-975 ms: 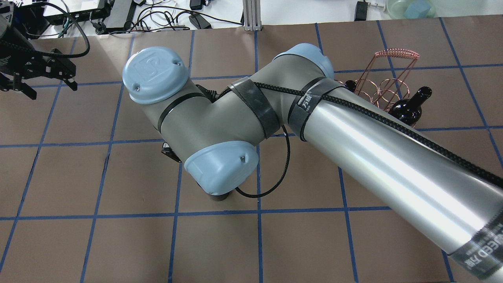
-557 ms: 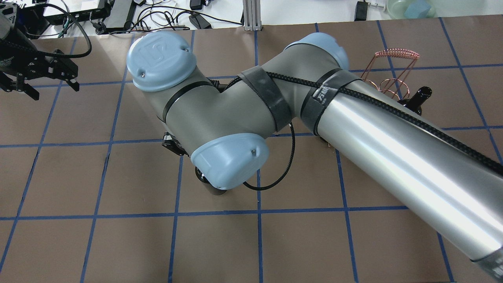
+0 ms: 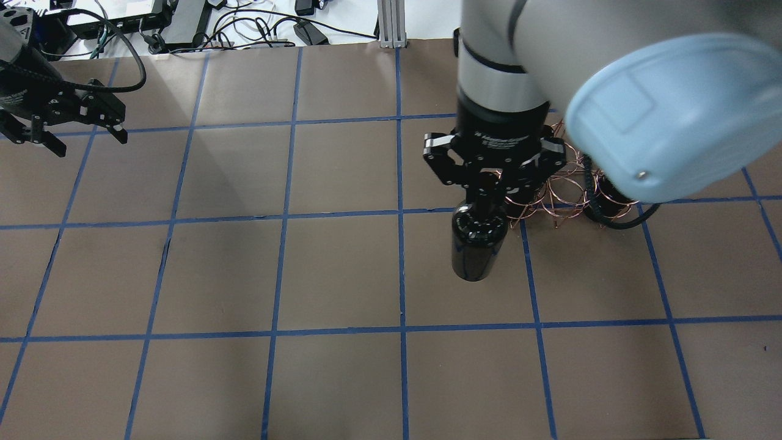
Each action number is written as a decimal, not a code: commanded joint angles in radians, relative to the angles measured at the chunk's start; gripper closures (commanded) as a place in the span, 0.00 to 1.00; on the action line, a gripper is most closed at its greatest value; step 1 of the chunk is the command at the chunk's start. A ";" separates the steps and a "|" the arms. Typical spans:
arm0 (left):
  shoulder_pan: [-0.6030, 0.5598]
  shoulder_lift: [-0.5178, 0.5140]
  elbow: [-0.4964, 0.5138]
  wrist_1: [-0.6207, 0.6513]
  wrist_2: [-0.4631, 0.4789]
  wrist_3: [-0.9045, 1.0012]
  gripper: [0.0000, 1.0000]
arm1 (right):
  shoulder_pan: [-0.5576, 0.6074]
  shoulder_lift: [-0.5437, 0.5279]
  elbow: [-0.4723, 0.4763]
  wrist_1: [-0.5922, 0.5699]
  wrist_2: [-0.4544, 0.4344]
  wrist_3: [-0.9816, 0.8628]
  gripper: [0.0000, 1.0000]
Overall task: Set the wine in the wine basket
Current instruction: 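Position the held bottle above the empty middle basket slot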
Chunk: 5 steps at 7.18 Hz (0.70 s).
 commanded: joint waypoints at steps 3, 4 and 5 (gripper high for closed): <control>-0.155 0.065 0.003 -0.005 0.014 -0.019 0.00 | -0.372 -0.046 0.002 -0.008 -0.003 -0.361 0.88; -0.176 0.088 0.003 -0.011 0.012 -0.028 0.00 | -0.376 -0.022 0.003 -0.084 -0.006 -0.360 0.88; -0.183 0.101 0.001 -0.013 -0.001 -0.030 0.00 | -0.376 0.024 -0.007 -0.132 -0.003 -0.360 0.88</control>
